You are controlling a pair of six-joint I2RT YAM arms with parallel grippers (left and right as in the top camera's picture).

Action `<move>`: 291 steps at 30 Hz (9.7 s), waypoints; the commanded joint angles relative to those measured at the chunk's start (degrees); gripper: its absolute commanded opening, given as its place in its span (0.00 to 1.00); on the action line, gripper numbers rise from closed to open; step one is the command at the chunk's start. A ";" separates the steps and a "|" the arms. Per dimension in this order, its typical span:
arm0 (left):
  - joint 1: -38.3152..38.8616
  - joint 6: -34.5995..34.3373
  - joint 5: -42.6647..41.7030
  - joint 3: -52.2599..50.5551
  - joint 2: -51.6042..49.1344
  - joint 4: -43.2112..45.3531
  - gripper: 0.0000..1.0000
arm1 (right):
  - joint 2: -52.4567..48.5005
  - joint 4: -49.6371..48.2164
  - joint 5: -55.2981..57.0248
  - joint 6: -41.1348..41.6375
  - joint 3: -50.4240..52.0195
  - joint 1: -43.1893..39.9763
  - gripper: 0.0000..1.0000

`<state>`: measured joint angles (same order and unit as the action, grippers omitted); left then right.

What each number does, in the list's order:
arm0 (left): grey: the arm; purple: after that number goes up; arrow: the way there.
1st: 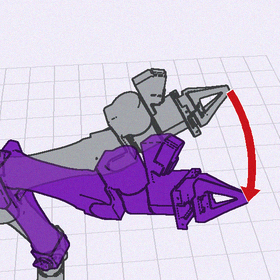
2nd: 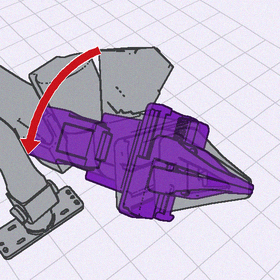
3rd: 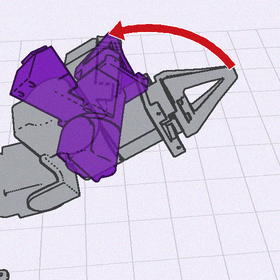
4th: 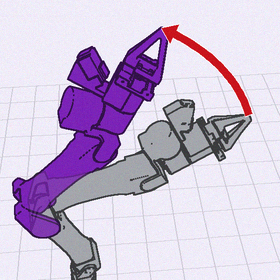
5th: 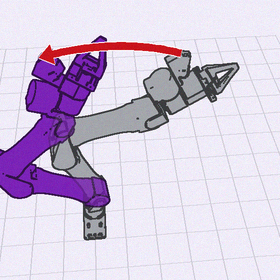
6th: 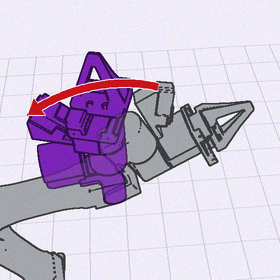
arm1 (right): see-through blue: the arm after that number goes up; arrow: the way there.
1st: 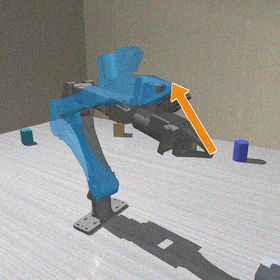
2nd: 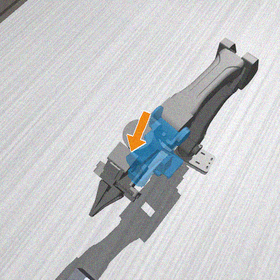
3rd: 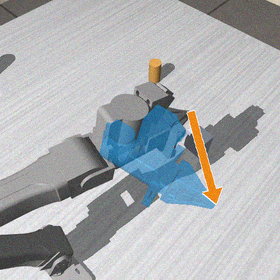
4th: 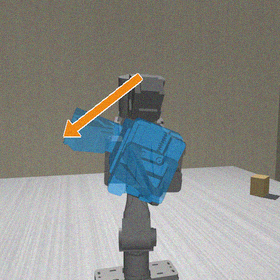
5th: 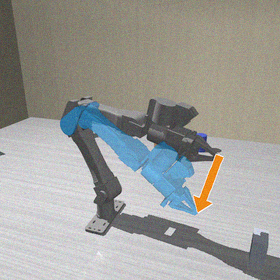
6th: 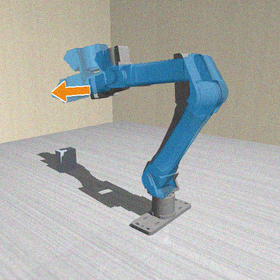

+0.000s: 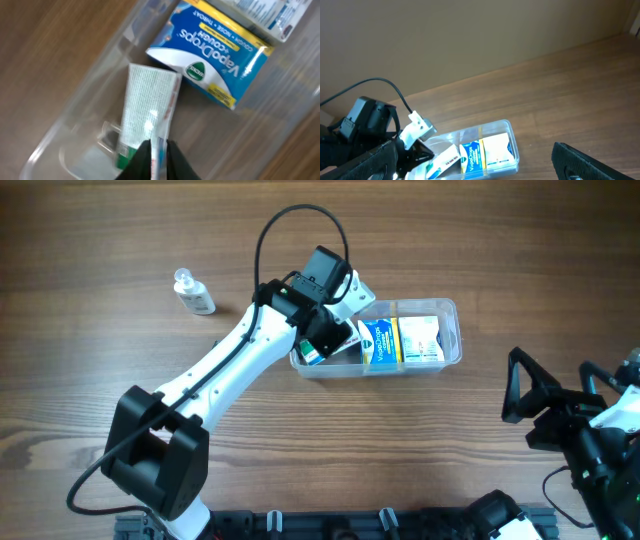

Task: Pack container
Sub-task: 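Lower the Panadol box into the container beside the Vicks box and release, then move the left gripper to the green Zam-Buk box and grasp it, then carry the Zam-Buk box with the left gripper over the container, then lower the Zam-Buk box into the container's middle and release, then reach the left gripper to the clear sanitizer bottle and grasp it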

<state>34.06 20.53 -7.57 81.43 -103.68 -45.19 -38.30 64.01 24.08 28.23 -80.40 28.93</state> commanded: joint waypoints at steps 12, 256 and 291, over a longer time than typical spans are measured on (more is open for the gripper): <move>1.79 -12.04 -2.91 -4.98 -1.20 1.95 0.18 | -0.11 -0.07 0.96 -0.83 -0.15 -0.24 1.00; 7.48 -51.95 20.79 -5.99 7.93 22.88 0.53 | -0.11 -0.04 0.96 -0.83 -0.15 -0.24 1.00; -36.59 -24.06 5.09 -5.99 3.67 15.50 0.83 | -0.11 -0.04 0.96 -0.83 -0.15 -0.24 1.00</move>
<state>-2.68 -7.07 -2.72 75.50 -97.82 -30.87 -38.30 64.10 24.10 28.23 -80.40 28.93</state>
